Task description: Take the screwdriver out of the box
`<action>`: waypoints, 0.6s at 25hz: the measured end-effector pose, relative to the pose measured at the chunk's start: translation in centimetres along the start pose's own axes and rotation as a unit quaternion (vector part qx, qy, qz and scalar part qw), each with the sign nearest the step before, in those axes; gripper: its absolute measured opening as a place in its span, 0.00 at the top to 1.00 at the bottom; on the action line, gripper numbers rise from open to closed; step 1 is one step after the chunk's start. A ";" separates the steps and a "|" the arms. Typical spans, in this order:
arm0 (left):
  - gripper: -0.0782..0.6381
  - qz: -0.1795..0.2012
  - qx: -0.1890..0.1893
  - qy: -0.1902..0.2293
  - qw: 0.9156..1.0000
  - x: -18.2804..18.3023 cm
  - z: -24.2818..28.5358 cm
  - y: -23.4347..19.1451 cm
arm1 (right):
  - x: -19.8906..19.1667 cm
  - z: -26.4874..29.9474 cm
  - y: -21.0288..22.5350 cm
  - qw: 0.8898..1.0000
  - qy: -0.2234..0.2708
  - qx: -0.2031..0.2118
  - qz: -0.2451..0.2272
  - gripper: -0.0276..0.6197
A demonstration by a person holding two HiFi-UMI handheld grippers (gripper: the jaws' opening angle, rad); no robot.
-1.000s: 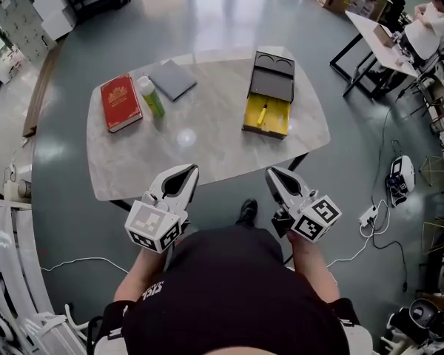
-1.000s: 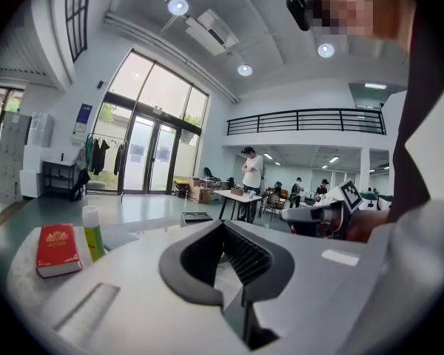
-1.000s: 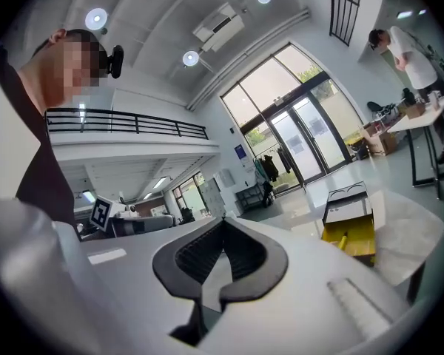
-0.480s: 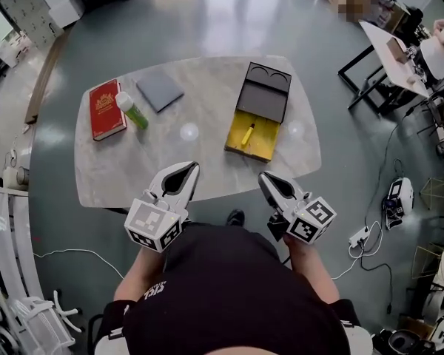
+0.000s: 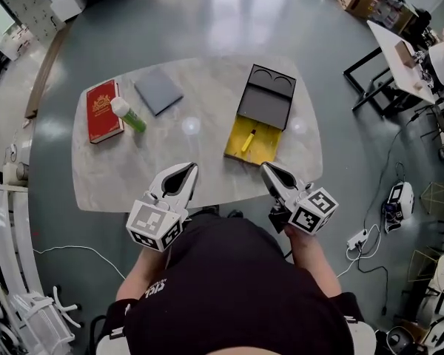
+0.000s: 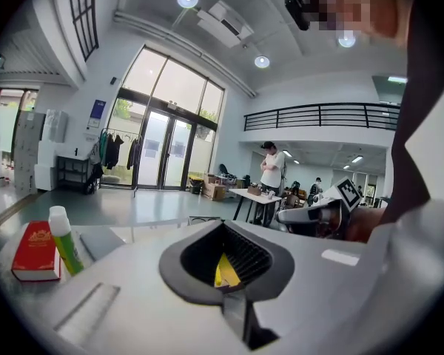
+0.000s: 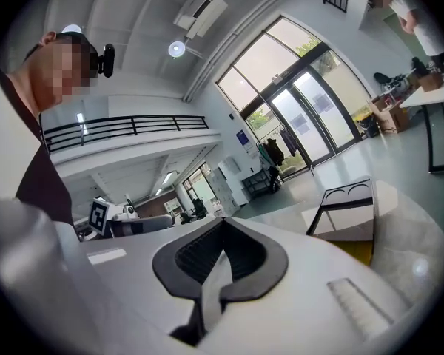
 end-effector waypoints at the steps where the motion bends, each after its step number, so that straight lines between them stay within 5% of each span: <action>1: 0.89 0.001 -0.003 0.003 1.000 0.2 0.4 -0.3 | 0.5 0.4 0.0 1.000 0.000 -0.001 -0.004 0.94; 7: 0.89 0.001 -0.037 0.025 0.999 1.4 3.1 -1.8 | 2.3 2.4 0.9 0.999 -0.003 -0.024 -0.028 0.94; 15: 0.89 0.025 -0.075 0.002 0.997 0.7 6.6 -1.9 | 1.8 3.8 2.8 0.999 -0.011 -0.039 -0.017 0.94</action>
Point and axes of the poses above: the fingertips, and each gripper's own axes: z forward along the fingers, y to its right, x out of its top, the point moved 2 cm from there along -z, backward along the fingers, and after that the axes turned 6 degrees about x, right-handed, at the moved point
